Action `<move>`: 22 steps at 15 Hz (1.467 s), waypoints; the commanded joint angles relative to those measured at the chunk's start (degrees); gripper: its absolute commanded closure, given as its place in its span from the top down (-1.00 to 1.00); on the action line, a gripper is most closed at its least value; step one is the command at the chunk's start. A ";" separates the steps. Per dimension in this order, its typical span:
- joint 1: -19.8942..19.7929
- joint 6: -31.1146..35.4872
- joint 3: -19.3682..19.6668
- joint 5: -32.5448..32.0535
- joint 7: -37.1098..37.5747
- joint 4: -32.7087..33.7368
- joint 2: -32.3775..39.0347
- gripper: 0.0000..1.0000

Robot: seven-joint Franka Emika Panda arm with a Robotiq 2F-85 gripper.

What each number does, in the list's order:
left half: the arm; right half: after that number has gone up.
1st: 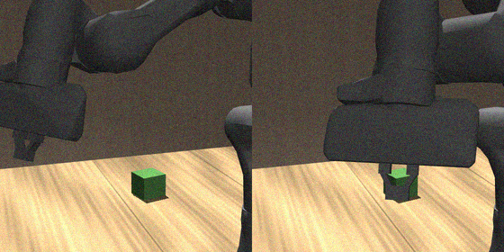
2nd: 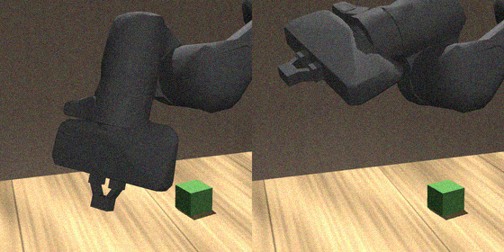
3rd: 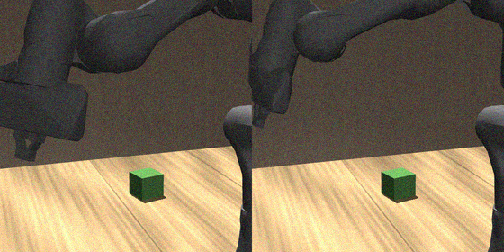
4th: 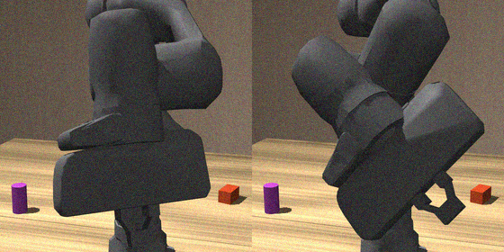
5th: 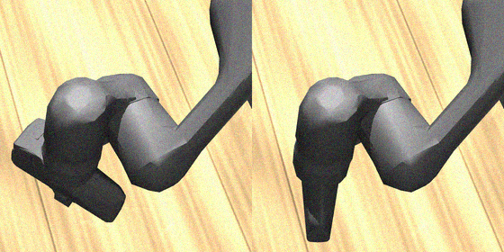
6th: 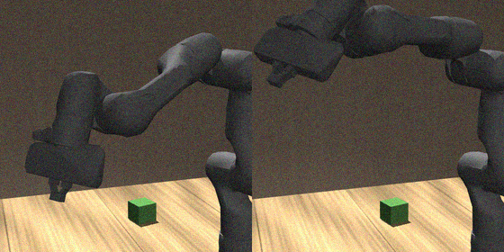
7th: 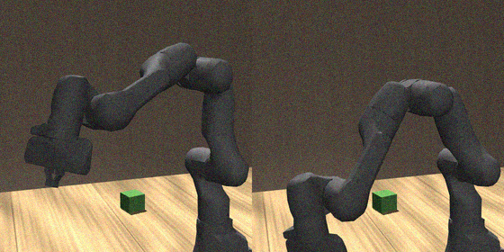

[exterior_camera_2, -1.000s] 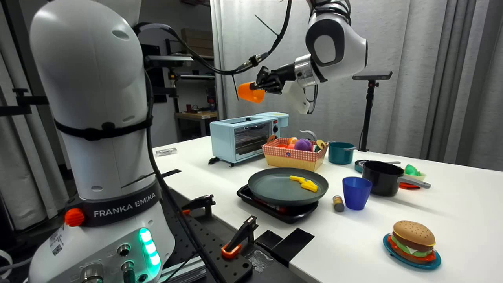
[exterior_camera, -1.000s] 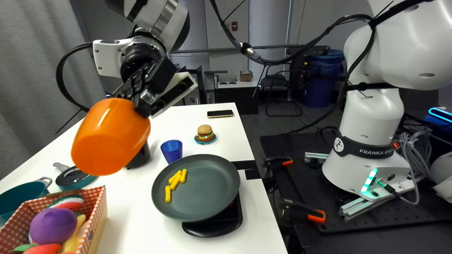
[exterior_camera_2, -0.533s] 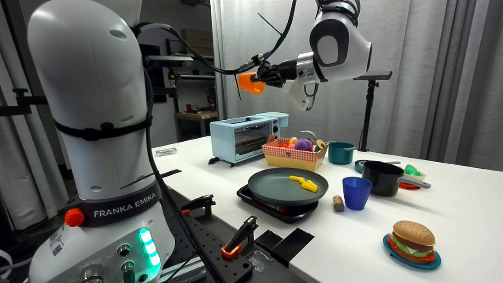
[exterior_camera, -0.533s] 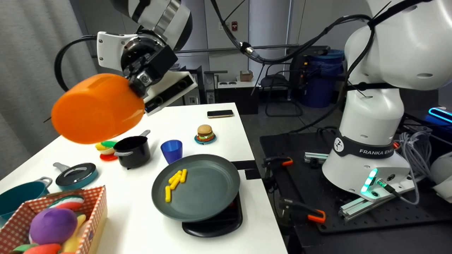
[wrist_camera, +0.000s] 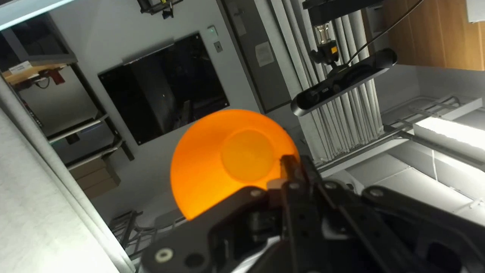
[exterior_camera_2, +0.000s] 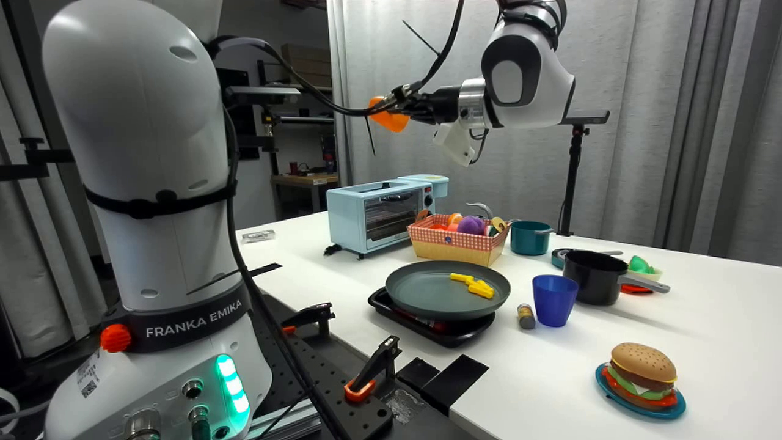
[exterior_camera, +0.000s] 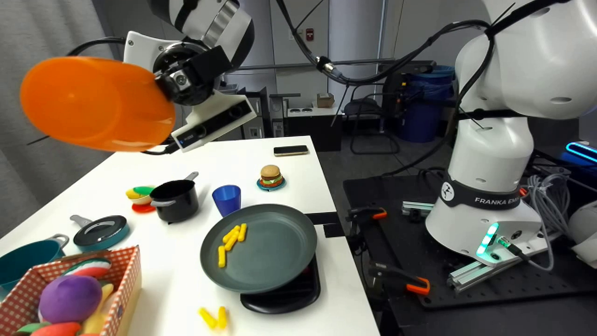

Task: Pour the things in the orange cup onto the plate

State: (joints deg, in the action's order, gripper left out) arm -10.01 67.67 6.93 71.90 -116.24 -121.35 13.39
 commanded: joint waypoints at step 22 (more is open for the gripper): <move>1.01 18.95 3.31 -11.87 6.12 -0.51 -1.59 -0.98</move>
State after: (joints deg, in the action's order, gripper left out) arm -9.88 80.63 9.38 64.18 -113.53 -121.36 14.05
